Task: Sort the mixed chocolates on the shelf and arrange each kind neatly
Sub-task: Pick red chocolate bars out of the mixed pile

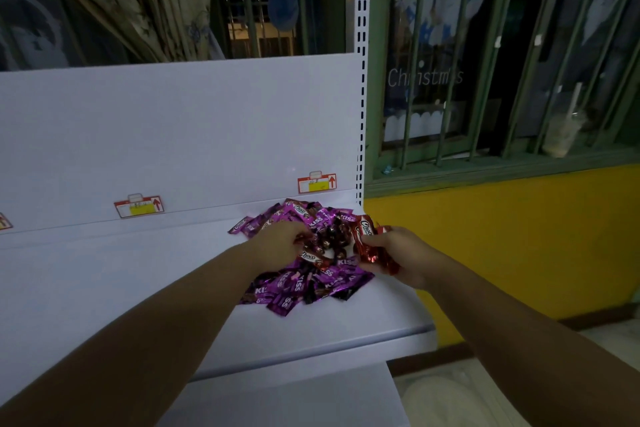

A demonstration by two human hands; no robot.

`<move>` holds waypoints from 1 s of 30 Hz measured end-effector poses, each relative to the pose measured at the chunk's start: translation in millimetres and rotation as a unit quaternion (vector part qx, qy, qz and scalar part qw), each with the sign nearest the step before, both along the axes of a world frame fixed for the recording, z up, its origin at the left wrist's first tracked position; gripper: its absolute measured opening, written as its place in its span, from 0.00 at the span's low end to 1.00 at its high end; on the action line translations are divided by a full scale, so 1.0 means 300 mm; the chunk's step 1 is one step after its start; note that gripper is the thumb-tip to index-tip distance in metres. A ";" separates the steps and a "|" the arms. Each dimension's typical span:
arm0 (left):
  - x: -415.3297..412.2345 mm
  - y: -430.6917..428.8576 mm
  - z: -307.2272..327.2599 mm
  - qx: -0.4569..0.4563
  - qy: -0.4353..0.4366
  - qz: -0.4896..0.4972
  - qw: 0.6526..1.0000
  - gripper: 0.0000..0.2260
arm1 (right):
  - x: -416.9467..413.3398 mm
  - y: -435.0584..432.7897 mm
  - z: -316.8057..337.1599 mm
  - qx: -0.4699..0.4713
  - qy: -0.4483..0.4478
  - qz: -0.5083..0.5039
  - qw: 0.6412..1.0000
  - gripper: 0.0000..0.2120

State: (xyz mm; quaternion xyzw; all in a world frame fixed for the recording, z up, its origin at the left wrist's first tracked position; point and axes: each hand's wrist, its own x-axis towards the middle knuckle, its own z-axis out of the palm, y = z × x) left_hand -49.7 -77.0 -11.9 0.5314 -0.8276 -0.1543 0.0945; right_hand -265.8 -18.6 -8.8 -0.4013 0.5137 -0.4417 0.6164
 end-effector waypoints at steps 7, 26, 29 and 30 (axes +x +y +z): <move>-0.033 -0.026 -0.011 -0.061 -0.135 -0.047 0.988 0.12 | -0.058 0.028 -0.009 -0.007 0.030 0.006 1.000 0.06; 0.128 0.068 0.125 -0.030 0.116 0.108 0.987 0.02 | -0.123 0.002 -0.009 -0.030 0.204 0.018 0.978 0.09; 0.209 0.132 0.133 -0.008 0.159 0.188 0.969 0.05 | -0.076 -0.007 0.015 -0.081 0.237 0.063 0.966 0.14; 0.232 0.153 0.136 0.006 0.169 0.218 0.961 0.07 | -0.050 -0.010 0.022 -0.101 0.253 0.074 0.959 0.14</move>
